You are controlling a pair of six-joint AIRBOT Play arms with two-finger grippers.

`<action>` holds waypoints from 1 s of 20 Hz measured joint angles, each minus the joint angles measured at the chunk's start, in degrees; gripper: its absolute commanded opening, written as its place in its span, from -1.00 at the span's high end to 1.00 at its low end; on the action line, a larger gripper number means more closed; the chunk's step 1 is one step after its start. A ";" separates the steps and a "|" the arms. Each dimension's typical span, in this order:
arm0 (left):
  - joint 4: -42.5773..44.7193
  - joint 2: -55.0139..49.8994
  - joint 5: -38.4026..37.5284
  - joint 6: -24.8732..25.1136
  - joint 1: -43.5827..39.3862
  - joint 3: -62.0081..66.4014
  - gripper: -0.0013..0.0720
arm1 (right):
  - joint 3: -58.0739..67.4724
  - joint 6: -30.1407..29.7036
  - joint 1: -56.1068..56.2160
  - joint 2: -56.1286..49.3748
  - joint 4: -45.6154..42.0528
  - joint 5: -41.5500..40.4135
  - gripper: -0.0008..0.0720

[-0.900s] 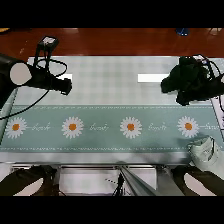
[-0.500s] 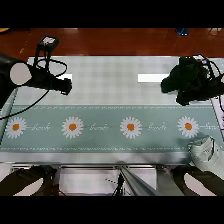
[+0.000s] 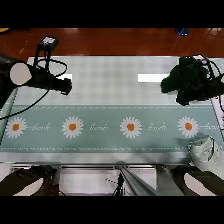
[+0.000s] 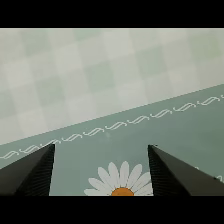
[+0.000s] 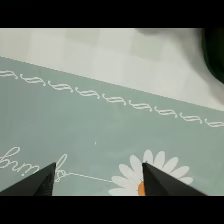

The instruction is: Fold the shirts.

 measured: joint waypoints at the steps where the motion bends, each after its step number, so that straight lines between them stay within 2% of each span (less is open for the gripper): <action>1: 0.00 0.00 -0.02 0.00 0.02 0.00 -1.00 | 0.00 0.00 0.00 0.00 0.11 -0.50 -0.66; 7: -0.17 -0.76 1.68 0.00 0.00 0.00 -1.00 | 0.00 0.46 0.00 -0.11 0.44 -7.37 -0.66; 10: -0.20 -1.75 3.17 0.00 0.00 0.00 -1.00 | 0.00 2.78 0.00 -0.11 1.20 -12.17 -0.57; 12: -0.20 -2.45 4.83 0.00 0.00 0.00 -1.00 | 0.00 8.13 -0.52 -0.17 -0.94 -20.26 -0.57; 15: -0.20 -2.93 7.50 0.00 0.02 0.04 -1.00 | 0.20 21.44 -4.04 -1.90 -6.88 -34.51 -0.57; 18: -0.17 -3.10 9.25 0.02 0.00 0.04 -1.00 | 2.19 29.31 -8.92 -7.13 -8.66 -41.22 -0.57; 20: -0.17 -3.19 9.70 0.02 0.00 0.04 -1.00 | 4.37 31.61 -11.43 -11.87 -8.66 -43.17 -0.57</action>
